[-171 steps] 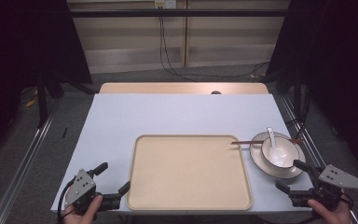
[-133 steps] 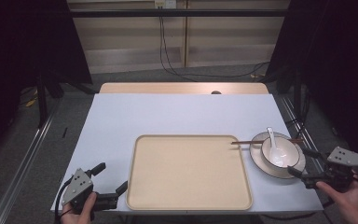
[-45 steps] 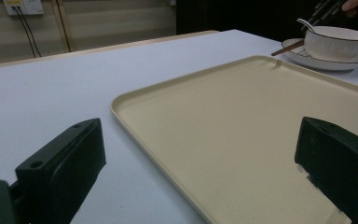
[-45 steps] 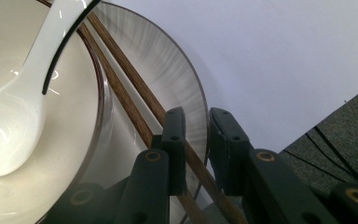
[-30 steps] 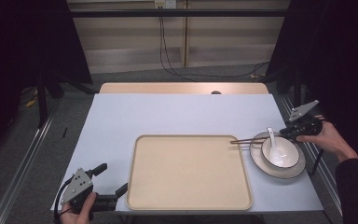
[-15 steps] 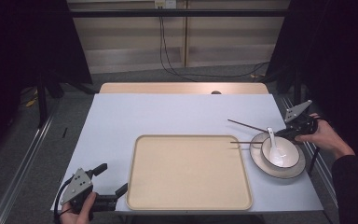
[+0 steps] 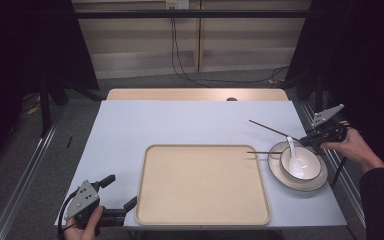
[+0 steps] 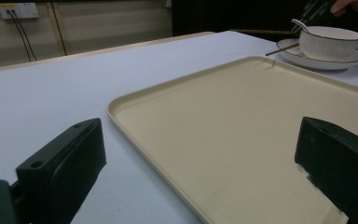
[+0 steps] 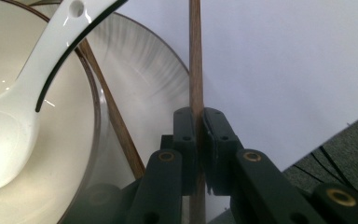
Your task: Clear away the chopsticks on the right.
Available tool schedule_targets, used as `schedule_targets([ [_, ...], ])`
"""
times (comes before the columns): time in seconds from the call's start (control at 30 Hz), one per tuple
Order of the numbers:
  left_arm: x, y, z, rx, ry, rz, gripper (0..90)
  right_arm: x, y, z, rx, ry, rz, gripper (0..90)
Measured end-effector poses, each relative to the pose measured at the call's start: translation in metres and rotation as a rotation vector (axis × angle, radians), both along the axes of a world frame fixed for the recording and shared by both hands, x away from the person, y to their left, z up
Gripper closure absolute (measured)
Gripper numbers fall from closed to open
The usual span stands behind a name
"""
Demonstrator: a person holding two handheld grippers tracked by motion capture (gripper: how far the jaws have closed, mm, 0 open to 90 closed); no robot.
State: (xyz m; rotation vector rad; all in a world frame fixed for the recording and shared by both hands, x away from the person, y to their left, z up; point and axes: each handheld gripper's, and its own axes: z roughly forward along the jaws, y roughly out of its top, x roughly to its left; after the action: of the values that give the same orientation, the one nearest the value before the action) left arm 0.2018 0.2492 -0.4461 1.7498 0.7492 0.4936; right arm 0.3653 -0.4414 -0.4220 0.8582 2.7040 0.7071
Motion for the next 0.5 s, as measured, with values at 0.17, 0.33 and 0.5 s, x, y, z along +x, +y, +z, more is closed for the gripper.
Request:
schedule_targets([
  [0.17, 0.000, 0.000, 0.000, -0.005, 0.000, 0.002, 1.8, -0.003, -0.006, 0.005, 0.024, -0.022, -0.038, 84.8],
  [0.33, 0.000, 0.000, 0.000, -0.002, -0.003, -0.005, 1.8, -0.012, -0.009, 0.013, 0.084, -0.025, -0.121, 84.9],
  [0.5, -0.001, 0.000, 0.000, -0.007, -0.008, 0.001, 1.7, -0.019, -0.009, 0.021, 0.137, -0.039, -0.177, 84.8],
])
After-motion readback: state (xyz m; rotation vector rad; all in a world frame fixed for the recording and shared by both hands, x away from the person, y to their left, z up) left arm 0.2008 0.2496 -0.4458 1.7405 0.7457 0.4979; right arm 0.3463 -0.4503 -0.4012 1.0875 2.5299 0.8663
